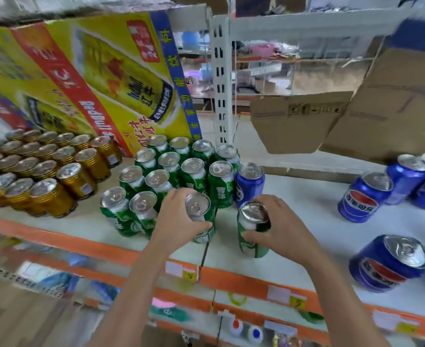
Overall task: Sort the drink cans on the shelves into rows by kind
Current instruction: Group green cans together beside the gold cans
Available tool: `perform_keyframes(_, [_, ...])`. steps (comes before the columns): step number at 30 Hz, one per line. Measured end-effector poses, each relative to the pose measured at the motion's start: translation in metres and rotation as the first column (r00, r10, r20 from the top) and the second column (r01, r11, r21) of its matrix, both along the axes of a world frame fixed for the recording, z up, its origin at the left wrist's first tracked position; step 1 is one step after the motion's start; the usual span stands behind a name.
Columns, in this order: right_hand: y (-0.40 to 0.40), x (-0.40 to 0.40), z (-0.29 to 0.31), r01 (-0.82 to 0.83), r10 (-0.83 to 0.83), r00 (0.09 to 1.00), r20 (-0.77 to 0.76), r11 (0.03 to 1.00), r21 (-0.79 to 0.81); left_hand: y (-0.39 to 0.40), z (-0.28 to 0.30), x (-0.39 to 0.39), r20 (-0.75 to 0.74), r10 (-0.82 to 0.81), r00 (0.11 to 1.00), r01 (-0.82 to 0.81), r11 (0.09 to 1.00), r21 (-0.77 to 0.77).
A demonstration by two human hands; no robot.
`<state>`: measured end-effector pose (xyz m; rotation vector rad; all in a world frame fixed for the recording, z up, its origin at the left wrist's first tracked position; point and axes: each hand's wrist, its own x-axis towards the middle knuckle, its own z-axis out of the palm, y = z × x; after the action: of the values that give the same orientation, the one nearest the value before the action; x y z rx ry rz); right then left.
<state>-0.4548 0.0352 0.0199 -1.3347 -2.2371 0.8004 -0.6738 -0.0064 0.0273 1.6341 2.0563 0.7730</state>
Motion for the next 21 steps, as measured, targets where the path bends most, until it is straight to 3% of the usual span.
perform_keyframes(5, [0.018,-0.026,-0.001,-0.007,0.006,1.000,-0.012,0.998,-0.057,0.026,0.027,-0.020,-0.153,-0.243,0.958,0.211,0.957,-0.201])
perform_keyframes(10, [0.030,-0.038,0.011,-0.038,0.042,0.996,0.081,0.998,-0.049,0.039,0.043,-0.034,-0.171,-0.465,0.869,0.421,0.874,-0.242])
perform_keyframes(16, [0.029,-0.046,0.017,-0.027,0.041,0.977,0.207,0.997,-0.072,0.044,0.045,-0.041,-0.272,-0.372,0.887,0.359,0.928,-0.099])
perform_keyframes(21, [0.016,-0.061,0.024,0.145,-0.161,0.889,0.429,0.987,0.069,0.039,0.045,-0.041,-0.483,-0.289,0.827,0.313,0.949,-0.032])
